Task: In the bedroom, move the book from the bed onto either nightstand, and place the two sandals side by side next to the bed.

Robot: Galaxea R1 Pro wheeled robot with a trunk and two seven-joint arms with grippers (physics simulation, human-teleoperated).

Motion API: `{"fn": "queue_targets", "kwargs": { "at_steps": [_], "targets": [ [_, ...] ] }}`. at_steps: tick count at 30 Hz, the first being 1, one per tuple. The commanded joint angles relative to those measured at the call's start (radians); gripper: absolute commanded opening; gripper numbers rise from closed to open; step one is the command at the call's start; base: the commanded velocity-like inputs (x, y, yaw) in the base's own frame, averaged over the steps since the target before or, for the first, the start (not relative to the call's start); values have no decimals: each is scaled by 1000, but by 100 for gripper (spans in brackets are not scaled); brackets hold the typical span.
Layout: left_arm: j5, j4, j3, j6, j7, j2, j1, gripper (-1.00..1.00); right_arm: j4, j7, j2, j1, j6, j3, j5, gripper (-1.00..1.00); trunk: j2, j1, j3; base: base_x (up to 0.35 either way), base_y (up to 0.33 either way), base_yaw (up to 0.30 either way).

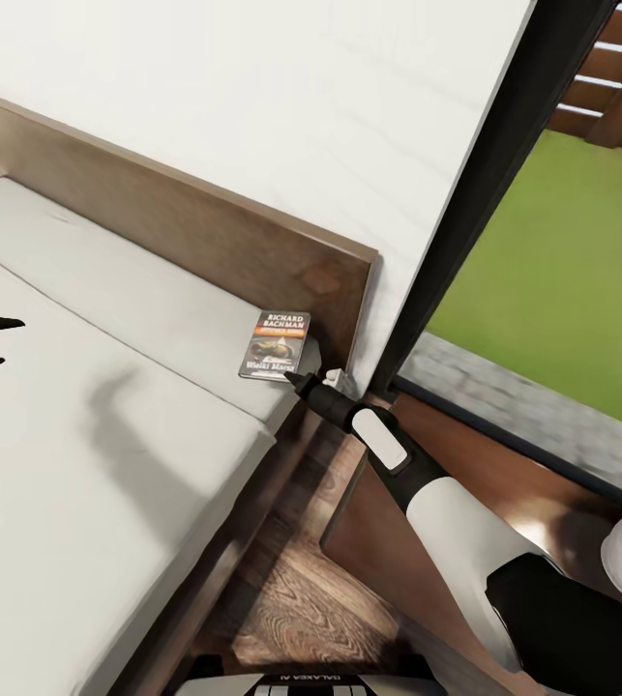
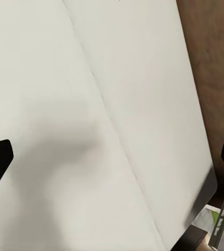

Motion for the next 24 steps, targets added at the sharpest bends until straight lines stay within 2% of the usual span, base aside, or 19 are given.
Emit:
{"fn": "queue_targets", "kwargs": {
  "at_steps": [1,15,24],
  "targets": [
    [-2,0,5,5,-2,0,-1,100,1,2,0,-1,3,2,-5,-100,0,0,1,0,0,0],
    [-3,6,5,6,-1,1,0,100,8,9,0,-1,4,23,-5,-100,0,0,20,0,0,0],
    [-9,72,5,3,-3,4,1,100,10,12,0,1,6,26,-5,-100,0,0,34,0,0,0]
  ]
}}
